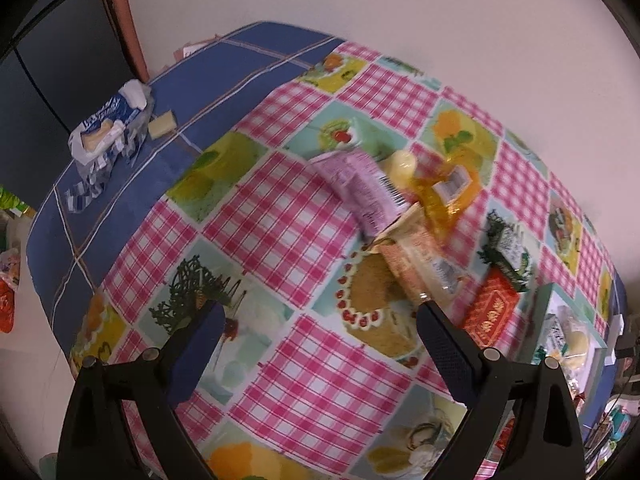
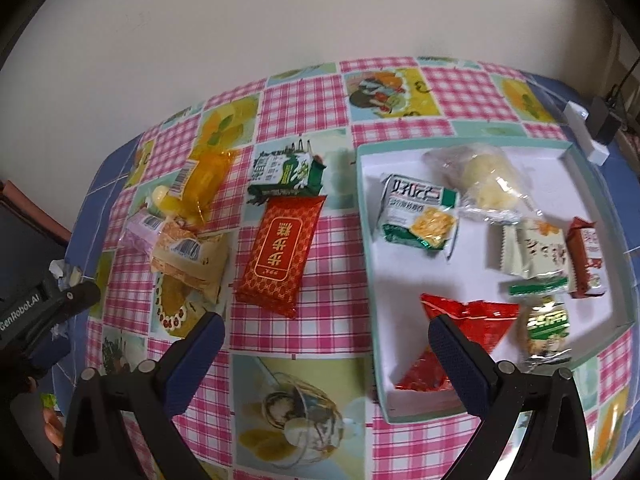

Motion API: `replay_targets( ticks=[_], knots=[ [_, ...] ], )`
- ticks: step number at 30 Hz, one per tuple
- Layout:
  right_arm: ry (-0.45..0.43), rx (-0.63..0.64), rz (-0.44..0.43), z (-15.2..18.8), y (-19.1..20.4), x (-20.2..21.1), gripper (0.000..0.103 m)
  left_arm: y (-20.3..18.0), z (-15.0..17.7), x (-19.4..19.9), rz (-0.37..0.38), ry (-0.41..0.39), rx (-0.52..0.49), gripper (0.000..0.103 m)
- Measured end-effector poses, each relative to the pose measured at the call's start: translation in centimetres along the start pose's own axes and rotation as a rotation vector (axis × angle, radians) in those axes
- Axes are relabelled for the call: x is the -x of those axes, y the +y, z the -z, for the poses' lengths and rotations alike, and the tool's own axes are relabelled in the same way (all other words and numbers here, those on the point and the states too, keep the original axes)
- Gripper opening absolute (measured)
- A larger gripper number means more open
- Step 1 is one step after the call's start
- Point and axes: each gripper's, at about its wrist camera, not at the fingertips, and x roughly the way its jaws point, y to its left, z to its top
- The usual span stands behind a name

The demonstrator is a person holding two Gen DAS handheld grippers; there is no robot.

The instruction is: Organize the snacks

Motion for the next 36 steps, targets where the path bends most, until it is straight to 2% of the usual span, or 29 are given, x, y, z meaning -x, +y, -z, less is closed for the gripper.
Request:
replay_targets(
  ticks=[3, 9, 16, 18, 24, 32, 36],
  knots=[
    [0.004, 0.003, -0.008, 0.0, 0.4, -0.4, 0.103, 0.4, -0.1, -1.0, -0.017, 0.025, 0.005, 0.097],
    [0.001, 0.027, -0.030, -0.1, 1.4, -1.1, 0.103, 0.5, -0.2, -2.8, 0.002, 0.063, 0.022, 0.097],
    [-0.034, 0.051, -0.038, -0.8, 2.4, -1.4, 0.103, -0.4, -1.2, -3.8, 0.053, 0.048, 0.025, 0.097],
    [-0.054, 0.049, -0.045, -1.0, 2.5, -1.4, 0.103, -1.0, -1.7, -3.9, 0.084, 0.043, 0.008, 0.097],
    [-0.074, 0.059, -0.039, -1.8, 2.8, -2.1, 0.102, -3.0, -2.6, -4.2, 0.091, 0.026, -0.056, 0.097],
    [-0.041, 0.090, -0.020, -2.3, 3.5, -4.9, 0.092, -4.6, -3.6, -5.9, 0.085, 0.016, -0.066, 0.096],
    [-0.013, 0.096, -0.009, -2.4, 3.6, -6.6, 0.091, -5.3, -3.8, -7.2, 0.092, 0.029, -0.067, 0.096]
  ],
)
